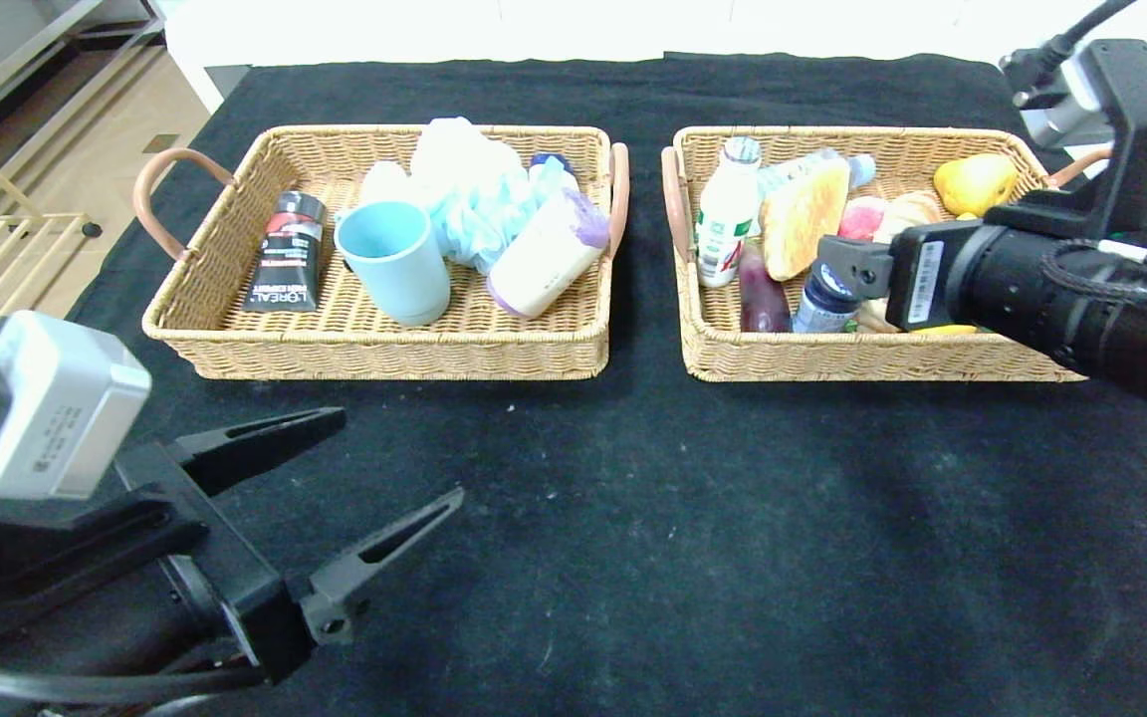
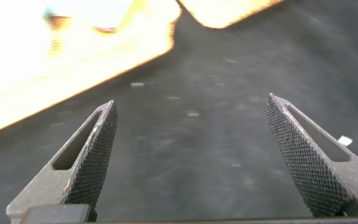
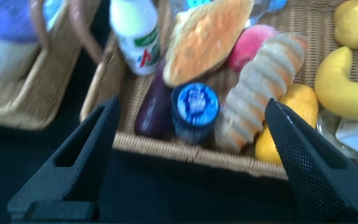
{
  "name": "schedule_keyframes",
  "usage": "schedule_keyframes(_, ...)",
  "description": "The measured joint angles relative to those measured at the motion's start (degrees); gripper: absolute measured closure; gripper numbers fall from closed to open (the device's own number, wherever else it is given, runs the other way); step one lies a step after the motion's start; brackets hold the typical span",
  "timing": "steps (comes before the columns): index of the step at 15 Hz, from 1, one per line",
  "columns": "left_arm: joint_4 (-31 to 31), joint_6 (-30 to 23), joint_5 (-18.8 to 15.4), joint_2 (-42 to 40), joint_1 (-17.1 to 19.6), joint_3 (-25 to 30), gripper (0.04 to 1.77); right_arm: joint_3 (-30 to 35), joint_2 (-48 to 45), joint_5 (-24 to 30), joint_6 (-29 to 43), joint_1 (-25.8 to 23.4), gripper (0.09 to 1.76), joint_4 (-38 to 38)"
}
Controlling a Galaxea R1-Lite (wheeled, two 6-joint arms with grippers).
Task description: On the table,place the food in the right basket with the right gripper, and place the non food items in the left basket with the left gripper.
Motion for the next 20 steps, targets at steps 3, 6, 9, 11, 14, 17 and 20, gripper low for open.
schedule_keyframes(3,7.2,0.0,0.0,-4.6,4.6,0.1,0.09,6.7,-7.2,5.7,-0.3,-1.8,0.15,0.6)
schedule_keyframes(6,16.3,0.0,0.3,-11.7,6.8,-0.6,0.09,12.1,-15.0,11.9,-1.3,-5.9,0.15,4.2)
schedule_keyframes(9,26.1,0.1,2.1,-19.8,8.5,-1.4,0.09,15.0,-25.2,17.2,-1.9,-8.8,0.15,16.5)
schedule_keyframes(11,30.3,0.2,2.0,-24.9,11.8,-2.0,0.09,15.6,-32.6,18.4,-2.0,-10.0,0.15,24.4)
schedule_keyframes(14,39.8,0.5,1.7,-32.5,18.0,-3.6,0.09,15.6,-42.6,16.4,-2.1,-10.8,0.15,37.3)
schedule_keyframes(17,47.7,0.5,0.5,-38.3,23.6,-6.2,0.09,15.0,-50.2,12.2,-2.0,-14.4,0.15,47.5)
schedule_keyframes(20,51.2,0.6,-0.8,-41.6,27.9,-9.0,0.09,14.1,-56.6,12.1,-1.9,-21.3,0.15,55.8)
